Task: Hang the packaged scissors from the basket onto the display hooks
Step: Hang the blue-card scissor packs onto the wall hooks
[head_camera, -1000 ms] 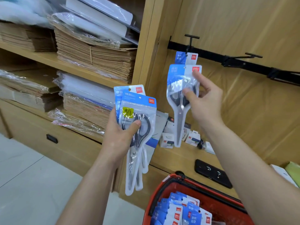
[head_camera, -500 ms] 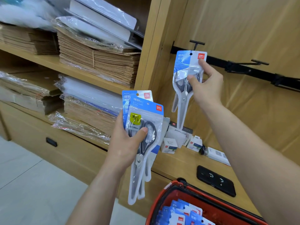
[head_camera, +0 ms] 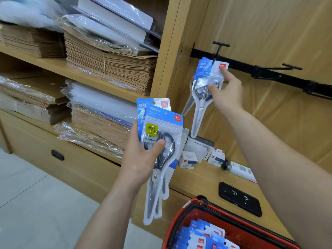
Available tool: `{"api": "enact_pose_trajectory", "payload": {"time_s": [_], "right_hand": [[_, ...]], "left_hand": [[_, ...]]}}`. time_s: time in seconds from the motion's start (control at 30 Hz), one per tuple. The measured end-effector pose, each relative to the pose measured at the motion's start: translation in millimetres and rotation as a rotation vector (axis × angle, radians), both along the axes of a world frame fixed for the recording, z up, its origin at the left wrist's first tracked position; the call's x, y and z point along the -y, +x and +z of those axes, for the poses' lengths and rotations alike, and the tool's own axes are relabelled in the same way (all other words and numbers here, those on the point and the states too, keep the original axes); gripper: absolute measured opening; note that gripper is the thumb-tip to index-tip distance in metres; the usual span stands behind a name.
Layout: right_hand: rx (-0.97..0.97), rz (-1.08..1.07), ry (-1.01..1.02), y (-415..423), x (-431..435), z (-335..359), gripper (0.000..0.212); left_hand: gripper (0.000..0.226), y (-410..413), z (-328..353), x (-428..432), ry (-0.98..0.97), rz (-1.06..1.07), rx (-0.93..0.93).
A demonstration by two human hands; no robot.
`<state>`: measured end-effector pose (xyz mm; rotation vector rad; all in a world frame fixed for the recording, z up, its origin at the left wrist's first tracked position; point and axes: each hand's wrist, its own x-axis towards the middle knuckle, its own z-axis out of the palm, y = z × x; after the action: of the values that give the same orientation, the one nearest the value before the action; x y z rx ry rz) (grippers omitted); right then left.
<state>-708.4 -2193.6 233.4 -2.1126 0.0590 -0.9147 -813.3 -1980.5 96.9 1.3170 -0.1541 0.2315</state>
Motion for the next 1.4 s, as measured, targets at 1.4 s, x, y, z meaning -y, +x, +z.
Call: {"api": "enact_pose_trajectory", "payload": {"time_s": [1.4], "right_hand": [[-0.141,0.317,0.419,-108.0,-40.7,-117.4,0.06]], "left_hand": [[0.069,3.4,-24.7,14.4,0.073,-0.113,0.045]]}}
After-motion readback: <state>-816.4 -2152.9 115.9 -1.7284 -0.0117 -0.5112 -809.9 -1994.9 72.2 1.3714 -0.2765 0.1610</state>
